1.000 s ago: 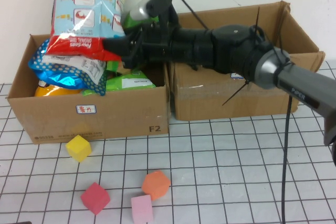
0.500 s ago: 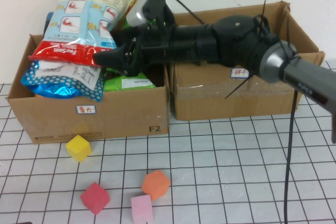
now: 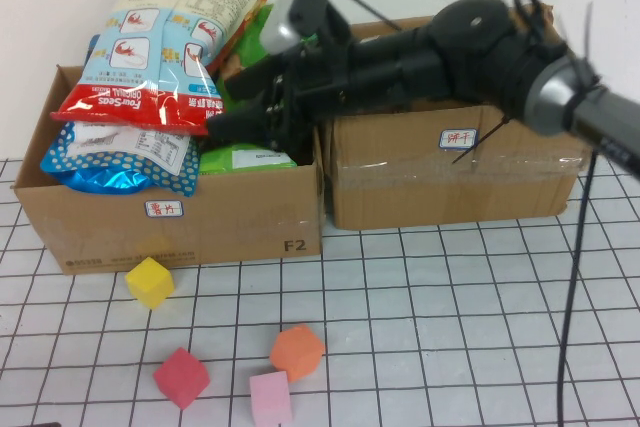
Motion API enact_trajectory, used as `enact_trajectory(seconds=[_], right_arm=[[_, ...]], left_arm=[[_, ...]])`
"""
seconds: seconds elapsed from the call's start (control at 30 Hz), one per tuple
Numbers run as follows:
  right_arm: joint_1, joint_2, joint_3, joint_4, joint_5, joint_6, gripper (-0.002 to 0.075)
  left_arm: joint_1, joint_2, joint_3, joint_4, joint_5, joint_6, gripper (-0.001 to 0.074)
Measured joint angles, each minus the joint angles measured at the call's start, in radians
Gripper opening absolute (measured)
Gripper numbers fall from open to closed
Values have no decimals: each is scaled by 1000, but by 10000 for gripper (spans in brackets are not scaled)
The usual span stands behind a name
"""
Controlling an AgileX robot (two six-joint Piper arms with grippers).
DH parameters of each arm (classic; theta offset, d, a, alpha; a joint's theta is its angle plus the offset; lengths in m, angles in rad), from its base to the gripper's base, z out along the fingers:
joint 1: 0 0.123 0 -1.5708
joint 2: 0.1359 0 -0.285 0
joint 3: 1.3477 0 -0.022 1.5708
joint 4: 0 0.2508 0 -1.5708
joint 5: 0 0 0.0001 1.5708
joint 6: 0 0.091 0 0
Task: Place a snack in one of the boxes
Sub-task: Place the potato chip in the potato chip box
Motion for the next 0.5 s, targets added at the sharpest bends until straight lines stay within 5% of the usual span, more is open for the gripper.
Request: enact_trajectory(seconds=[0.3, 0.5], right_arm=[[-59, -85, 0, -8, 109, 69, 430], [-115, -156, -2, -154, 208, 196, 183]], left_arm=[[0, 0, 0, 54, 0, 0, -1], [0, 0, 0, 119, -49, -7, -1]])
